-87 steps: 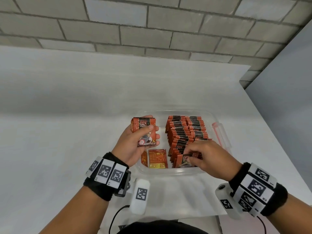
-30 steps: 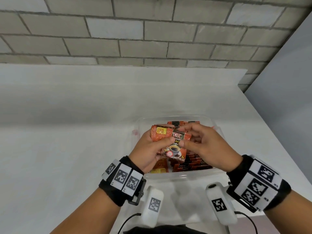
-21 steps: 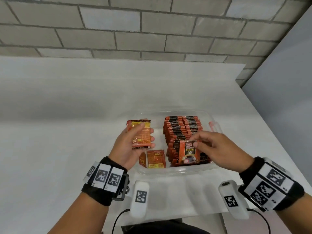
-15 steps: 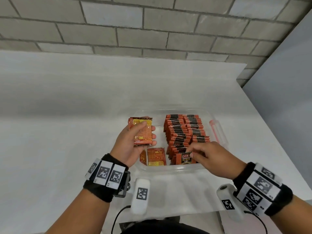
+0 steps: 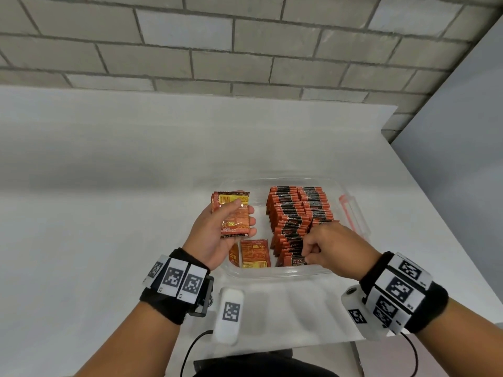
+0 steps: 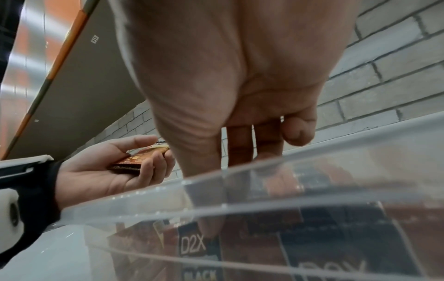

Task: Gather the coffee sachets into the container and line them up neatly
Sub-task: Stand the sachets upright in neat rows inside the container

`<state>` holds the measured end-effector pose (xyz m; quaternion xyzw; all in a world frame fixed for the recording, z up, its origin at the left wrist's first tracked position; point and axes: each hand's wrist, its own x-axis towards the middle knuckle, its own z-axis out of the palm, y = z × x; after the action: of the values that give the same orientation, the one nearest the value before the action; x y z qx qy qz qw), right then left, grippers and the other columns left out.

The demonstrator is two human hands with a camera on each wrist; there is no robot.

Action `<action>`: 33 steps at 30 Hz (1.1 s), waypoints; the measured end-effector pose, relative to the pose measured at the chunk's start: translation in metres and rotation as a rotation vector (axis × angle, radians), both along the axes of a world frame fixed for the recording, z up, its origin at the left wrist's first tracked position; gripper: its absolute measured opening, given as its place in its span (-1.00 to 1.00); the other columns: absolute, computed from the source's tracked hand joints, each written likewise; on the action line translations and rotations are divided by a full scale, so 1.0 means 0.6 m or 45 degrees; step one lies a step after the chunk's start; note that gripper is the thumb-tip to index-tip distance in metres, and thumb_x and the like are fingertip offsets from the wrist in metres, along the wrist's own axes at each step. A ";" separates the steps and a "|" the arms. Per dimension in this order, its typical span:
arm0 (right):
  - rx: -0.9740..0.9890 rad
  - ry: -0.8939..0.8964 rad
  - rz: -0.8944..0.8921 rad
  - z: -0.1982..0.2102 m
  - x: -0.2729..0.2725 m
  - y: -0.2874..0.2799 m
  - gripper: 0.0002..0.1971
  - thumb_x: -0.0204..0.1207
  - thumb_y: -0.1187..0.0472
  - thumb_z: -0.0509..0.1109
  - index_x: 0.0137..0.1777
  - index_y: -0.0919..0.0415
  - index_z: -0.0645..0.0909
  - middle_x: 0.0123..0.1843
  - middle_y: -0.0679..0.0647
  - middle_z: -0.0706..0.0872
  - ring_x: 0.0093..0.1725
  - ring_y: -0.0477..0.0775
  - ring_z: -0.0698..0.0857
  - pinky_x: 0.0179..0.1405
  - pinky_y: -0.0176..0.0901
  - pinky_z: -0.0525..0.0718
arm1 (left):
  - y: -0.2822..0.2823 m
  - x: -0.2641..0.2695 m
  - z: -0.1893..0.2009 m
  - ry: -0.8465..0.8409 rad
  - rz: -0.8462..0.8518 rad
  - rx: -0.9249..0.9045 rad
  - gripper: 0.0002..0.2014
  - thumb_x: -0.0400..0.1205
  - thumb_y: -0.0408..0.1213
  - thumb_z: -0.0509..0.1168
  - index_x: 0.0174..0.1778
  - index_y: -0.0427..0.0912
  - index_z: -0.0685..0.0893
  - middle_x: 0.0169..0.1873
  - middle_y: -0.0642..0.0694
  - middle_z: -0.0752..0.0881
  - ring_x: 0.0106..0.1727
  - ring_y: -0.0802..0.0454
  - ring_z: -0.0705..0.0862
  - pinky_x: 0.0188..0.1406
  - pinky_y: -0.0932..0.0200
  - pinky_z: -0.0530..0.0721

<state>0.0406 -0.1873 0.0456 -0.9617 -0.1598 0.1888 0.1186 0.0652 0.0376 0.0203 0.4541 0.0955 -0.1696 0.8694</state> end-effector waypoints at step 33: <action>0.738 -0.038 -0.337 0.111 0.022 0.003 -0.69 0.45 0.02 0.48 0.19 -0.11 0.63 -0.02 -0.07 0.73 -0.12 -0.01 0.71 -0.23 -0.31 0.69 | -0.061 -0.011 0.059 -0.219 -0.276 0.155 -0.63 0.36 -0.31 0.41 0.11 -0.21 0.64 -0.11 -0.13 0.80 -0.07 -0.06 0.79 -0.18 -0.01 0.79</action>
<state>0.0540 -0.1853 0.1120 -0.9029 -0.0823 0.1043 0.4088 0.0584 0.0007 0.0555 0.5264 -0.0187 -0.2168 0.8219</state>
